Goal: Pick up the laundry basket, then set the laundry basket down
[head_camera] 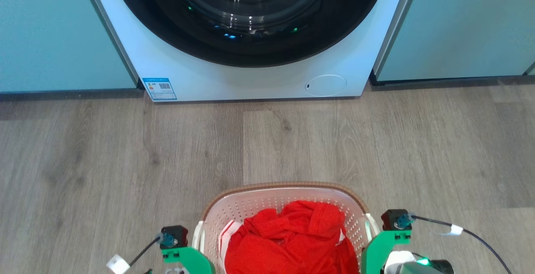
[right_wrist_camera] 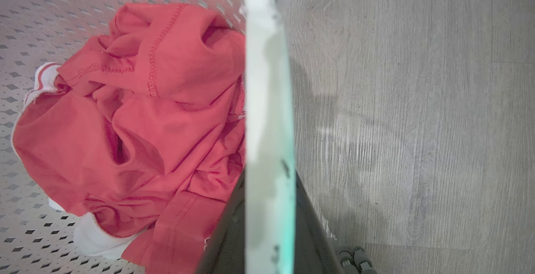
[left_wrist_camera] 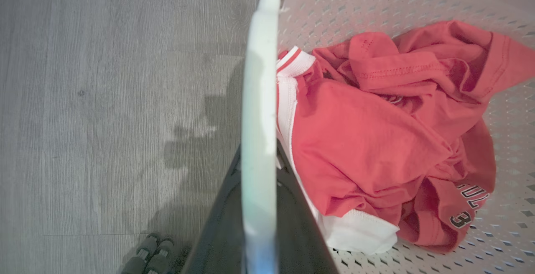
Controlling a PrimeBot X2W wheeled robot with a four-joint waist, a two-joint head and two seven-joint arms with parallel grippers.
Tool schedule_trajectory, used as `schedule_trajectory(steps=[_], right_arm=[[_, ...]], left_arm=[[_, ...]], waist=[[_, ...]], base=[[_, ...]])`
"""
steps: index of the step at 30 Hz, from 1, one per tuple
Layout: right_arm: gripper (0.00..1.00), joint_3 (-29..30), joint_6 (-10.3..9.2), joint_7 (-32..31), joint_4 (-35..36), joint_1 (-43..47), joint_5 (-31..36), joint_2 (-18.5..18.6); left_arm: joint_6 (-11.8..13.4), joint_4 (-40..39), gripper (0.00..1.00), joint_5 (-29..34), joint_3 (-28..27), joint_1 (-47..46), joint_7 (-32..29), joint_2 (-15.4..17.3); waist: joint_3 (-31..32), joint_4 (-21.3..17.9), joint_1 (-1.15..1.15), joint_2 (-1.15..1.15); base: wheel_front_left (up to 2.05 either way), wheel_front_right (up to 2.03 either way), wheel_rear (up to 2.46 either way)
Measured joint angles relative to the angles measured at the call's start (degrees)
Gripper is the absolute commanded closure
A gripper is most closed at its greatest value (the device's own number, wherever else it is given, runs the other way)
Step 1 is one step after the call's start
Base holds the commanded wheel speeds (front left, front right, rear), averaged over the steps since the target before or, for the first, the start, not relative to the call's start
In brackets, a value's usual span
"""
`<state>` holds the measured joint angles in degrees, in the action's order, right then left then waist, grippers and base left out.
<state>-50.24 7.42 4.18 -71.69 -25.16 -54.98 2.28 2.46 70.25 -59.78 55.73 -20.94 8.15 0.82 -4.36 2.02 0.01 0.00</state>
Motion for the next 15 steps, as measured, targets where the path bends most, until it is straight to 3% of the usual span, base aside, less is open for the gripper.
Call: schedule_trajectory(steps=[15], right_arm=[[1.0, -3.14, 0.0, 0.53, -0.37, 0.04, -3.27, -0.01]], left_arm=[[-0.92, 1.31, 1.0, -1.29, 1.25, 0.0, 0.56, -0.04]], waist=[[0.77, -0.24, 0.0, 0.0]], base=[[0.0, 0.0, 0.0]])
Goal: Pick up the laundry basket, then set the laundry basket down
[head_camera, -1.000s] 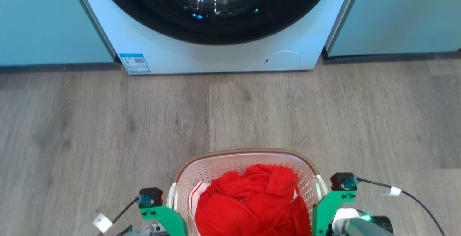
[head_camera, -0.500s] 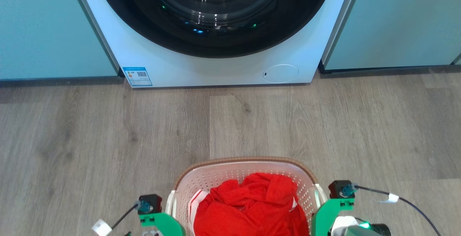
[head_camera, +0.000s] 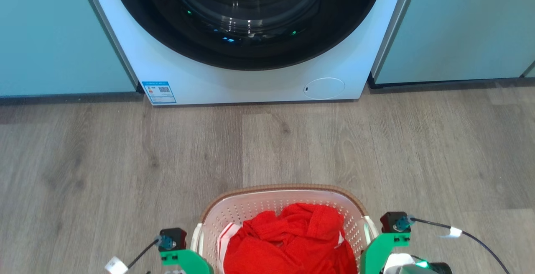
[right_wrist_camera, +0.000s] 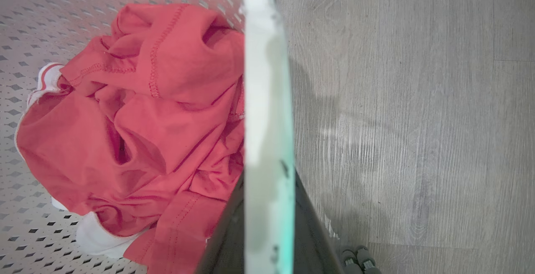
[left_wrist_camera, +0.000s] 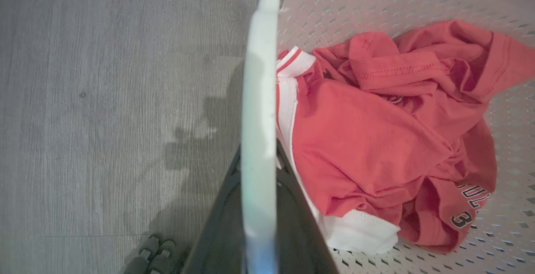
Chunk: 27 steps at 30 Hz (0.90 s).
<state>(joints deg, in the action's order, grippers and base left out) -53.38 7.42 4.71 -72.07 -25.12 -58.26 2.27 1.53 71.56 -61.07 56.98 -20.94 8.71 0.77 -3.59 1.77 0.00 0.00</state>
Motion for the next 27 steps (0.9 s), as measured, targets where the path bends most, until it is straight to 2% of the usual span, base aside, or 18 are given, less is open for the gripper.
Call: schedule_trajectory(steps=[27], right_arm=[[1.0, -3.89, 0.0, 1.98, -0.71, -3.1, -4.55, -0.04]], left_arm=[[-0.58, 1.05, 1.0, -1.03, 1.86, -2.27, 2.07, -0.02]], waist=[[-4.32, -0.86, 0.0, 0.0]], base=[[0.0, 0.0, 0.0]])
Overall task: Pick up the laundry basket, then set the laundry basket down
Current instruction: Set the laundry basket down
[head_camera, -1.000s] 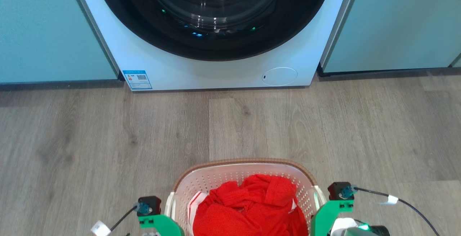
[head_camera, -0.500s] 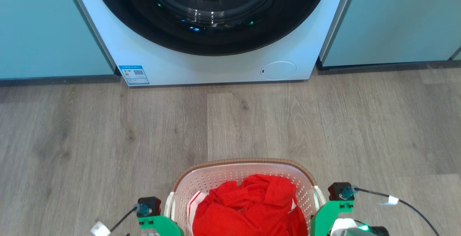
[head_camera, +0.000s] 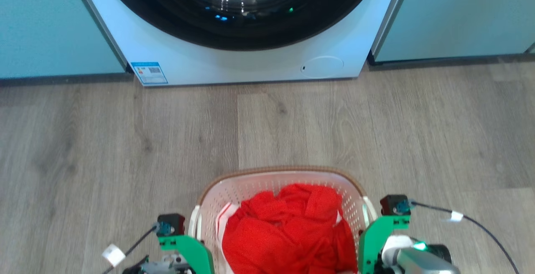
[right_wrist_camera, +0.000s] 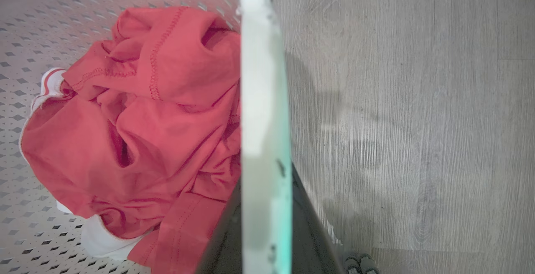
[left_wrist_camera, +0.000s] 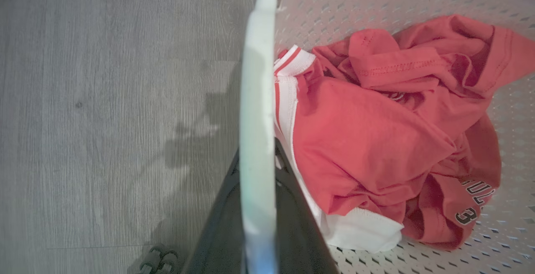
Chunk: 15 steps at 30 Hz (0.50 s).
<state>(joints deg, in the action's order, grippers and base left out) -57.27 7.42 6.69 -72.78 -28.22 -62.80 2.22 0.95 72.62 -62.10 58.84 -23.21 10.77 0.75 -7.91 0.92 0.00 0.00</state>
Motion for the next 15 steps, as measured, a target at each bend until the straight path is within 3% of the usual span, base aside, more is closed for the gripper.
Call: schedule_trajectory(steps=[15], right_arm=[[1.0, -0.74, 0.0, 3.08, -0.92, -13.33, -0.27, 0.05]], left_arm=[[-0.43, 0.49, 1.0, 0.63, -0.1, -12.79, 2.22, 0.29]], waist=[[-11.24, 0.09, 0.0, 0.0]], base=[[0.0, 0.0, 0.0]])
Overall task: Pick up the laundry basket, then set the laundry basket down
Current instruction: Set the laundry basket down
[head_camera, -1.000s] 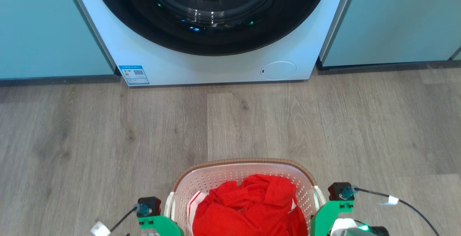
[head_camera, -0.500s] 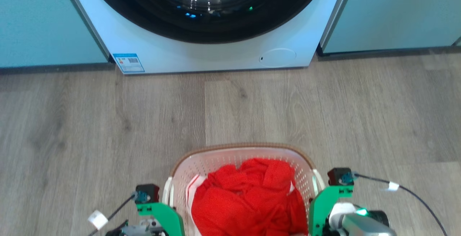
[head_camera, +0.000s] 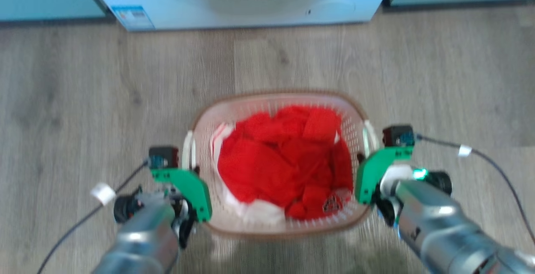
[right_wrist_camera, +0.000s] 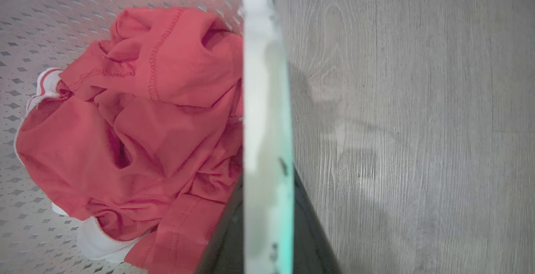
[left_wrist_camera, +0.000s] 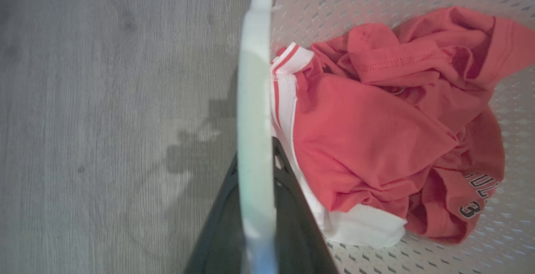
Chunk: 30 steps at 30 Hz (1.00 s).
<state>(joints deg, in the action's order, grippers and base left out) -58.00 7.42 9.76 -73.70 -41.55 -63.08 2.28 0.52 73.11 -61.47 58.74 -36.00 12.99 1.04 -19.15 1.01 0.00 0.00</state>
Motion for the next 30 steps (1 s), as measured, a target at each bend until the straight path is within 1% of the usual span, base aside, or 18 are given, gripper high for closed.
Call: schedule_trajectory(steps=[1, 5, 10, 17, 20, 21, 25, 30], right_arm=[[1.0, 0.03, 0.0, 0.45, -0.16, -2.3, 0.15, 0.04], [1.0, 1.11, 0.0, 1.1, -0.4, -6.46, 1.74, 0.18], [1.0, 4.35, 0.0, 1.51, -0.37, -10.96, 4.99, 0.96], [1.0, 8.84, 0.0, 2.09, -0.34, -15.7, 9.38, 1.82], [1.0, 10.94, 0.0, 2.1, -0.35, -16.4, 11.31, 2.08], [1.0, 10.94, 0.0, 2.1, -0.35, -16.4, 11.31, 2.08], [1.0, 13.65, 0.0, 2.33, -0.33, -17.08, 13.96, 2.13], [1.0, 17.02, 0.0, 2.69, -0.35, -17.21, 17.17, 2.13]], left_arm=[[0.03, 0.05, 1.0, 0.0, -0.08, -2.26, 0.21, 0.03], [0.37, 0.15, 1.0, 0.04, -0.33, -6.6, 0.74, 0.04], [0.7, -0.1, 1.0, 0.93, -0.51, -12.1, 0.8, -0.04], [2.14, -1.22, 1.0, 1.53, -0.44, -17.64, 1.24, -0.22], [2.82, -2.11, 1.0, 1.56, -0.3, -18.63, 1.27, -0.21], [2.82, -2.11, 1.0, 1.56, -0.3, -18.63, 1.27, -0.21], [3.57, -3.04, 1.0, 1.56, -0.12, -19.76, 1.27, -0.19], [4.13, -4.03, 1.0, 1.56, 0.09, -20.63, 1.27, -0.16]], waist=[[-2.31, 0.12, 0.0, 0.0], [-7.2, 0.4, -0.01, 0.0], [-13.7, 0.86, -0.02, 0.0], [-21.76, 1.74, -0.02, 0.0], [-24.57, 2.16, -0.02, 0.0], [-24.57, 2.16, -0.02, 0.0], [-27.49, 2.69, -0.01, 0.0], [-29.69, 3.07, -0.01, 0.0]], base=[[0.0, 0.0, 0.0], [0.0, 0.0, 0.0], [0.0, 0.0, 0.0], [0.0, 0.0, 0.0], [0.0, 0.0, 0.0], [0.0, 0.0, 0.0], [0.0, 0.0, 0.0], [0.0, 0.0, 0.0]])
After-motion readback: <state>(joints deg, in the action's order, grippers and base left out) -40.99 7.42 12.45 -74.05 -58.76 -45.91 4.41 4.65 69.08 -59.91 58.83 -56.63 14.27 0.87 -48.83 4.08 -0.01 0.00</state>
